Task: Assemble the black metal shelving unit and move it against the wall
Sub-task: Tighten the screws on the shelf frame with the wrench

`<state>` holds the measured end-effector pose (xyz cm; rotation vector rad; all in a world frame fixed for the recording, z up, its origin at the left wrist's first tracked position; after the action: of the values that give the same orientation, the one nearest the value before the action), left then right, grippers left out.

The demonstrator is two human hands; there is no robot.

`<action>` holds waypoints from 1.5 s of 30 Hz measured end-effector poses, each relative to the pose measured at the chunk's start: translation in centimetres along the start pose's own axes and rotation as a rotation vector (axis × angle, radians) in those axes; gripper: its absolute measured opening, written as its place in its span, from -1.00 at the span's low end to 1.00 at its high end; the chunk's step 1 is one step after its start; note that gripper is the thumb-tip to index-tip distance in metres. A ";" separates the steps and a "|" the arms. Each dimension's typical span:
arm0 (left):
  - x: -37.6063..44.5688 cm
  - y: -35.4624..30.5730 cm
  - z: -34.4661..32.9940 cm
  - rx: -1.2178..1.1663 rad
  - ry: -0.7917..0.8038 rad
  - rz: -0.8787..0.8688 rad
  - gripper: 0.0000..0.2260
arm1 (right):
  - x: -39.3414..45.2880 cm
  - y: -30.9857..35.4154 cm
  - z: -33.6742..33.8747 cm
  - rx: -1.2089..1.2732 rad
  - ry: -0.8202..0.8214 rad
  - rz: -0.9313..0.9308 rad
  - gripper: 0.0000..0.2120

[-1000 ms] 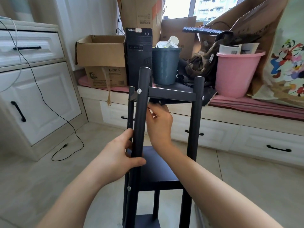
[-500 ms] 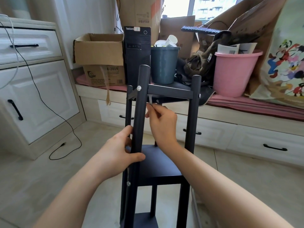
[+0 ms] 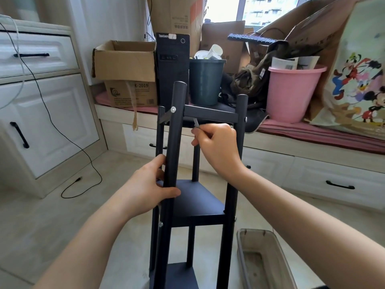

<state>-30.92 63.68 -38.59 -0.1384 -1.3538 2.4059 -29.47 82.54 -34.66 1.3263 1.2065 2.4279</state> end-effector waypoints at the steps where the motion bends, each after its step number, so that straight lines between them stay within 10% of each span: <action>1: 0.0 0.0 0.0 0.003 0.001 -0.001 -0.56 | 0.1 0.1 0.1 -0.008 0.002 0.000 -0.71; 45: 0.8 0.9 0.0 -0.015 0.004 -0.028 -0.48 | -0.7 -0.6 -7.0 0.129 -0.321 0.044 -0.86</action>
<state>-31.87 63.56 -39.27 -0.1269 -1.3631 2.3719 -34.45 78.53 -37.63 1.7147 1.2724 2.0845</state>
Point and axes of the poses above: each hand's wrist, its own x-axis towards the middle knuckle, its own z-axis out of the back of the hand, y = z × x, the point moved 2 cm from there along x, towards the middle knuckle, and after that the axes turned 12 degrees about -y, right-handed, at the moved point
